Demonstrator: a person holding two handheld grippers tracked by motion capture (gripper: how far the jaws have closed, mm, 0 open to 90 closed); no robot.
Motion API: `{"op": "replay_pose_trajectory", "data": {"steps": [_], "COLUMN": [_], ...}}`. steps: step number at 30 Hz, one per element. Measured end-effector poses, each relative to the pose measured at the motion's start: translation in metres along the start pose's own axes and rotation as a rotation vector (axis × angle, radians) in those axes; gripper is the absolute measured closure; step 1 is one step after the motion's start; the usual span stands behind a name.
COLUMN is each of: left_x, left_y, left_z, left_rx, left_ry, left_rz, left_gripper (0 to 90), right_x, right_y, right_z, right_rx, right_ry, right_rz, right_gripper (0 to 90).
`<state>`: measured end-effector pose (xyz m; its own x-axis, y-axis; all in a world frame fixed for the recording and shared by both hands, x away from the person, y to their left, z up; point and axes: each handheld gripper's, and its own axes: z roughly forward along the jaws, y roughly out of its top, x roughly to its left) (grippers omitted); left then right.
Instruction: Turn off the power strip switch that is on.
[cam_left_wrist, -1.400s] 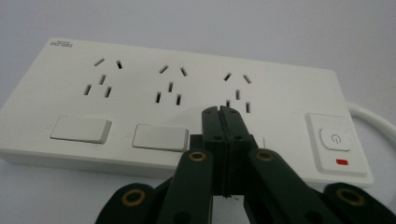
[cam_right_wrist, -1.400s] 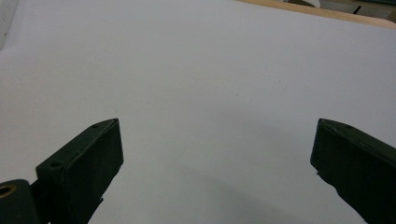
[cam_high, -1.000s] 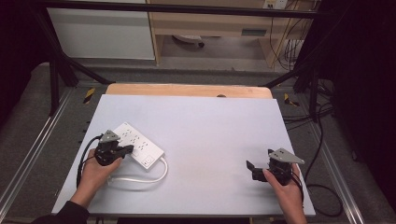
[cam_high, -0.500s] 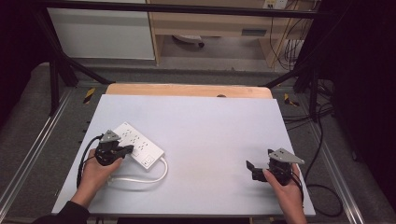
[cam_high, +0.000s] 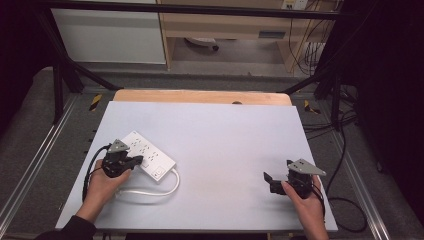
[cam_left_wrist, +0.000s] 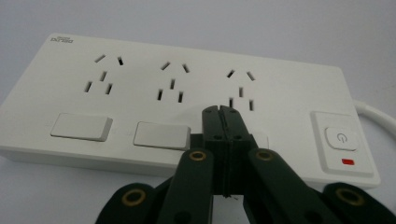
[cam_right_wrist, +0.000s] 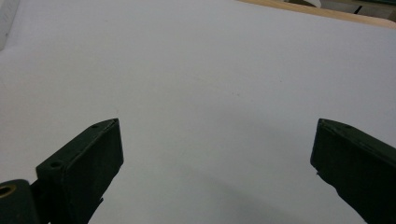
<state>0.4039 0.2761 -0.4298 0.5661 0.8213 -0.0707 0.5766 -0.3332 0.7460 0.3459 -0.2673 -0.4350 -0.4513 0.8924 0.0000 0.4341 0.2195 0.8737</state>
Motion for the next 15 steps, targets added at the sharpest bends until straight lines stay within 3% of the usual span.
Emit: {"op": "replay_pose_trajectory", "data": {"steps": [15], "left_x": [0.0001], "left_y": [0.0000], "left_z": [-0.0006], "left_rx": [-0.003], "left_ry": [-0.007], "left_rz": [0.002], "left_gripper": [90.0], "right_x": [0.0003], "right_y": [0.0001], "right_z": [-0.0001], "right_rx": [0.000], "right_ry": [0.002], "right_rz": [0.000], "right_gripper": [3.0]}}
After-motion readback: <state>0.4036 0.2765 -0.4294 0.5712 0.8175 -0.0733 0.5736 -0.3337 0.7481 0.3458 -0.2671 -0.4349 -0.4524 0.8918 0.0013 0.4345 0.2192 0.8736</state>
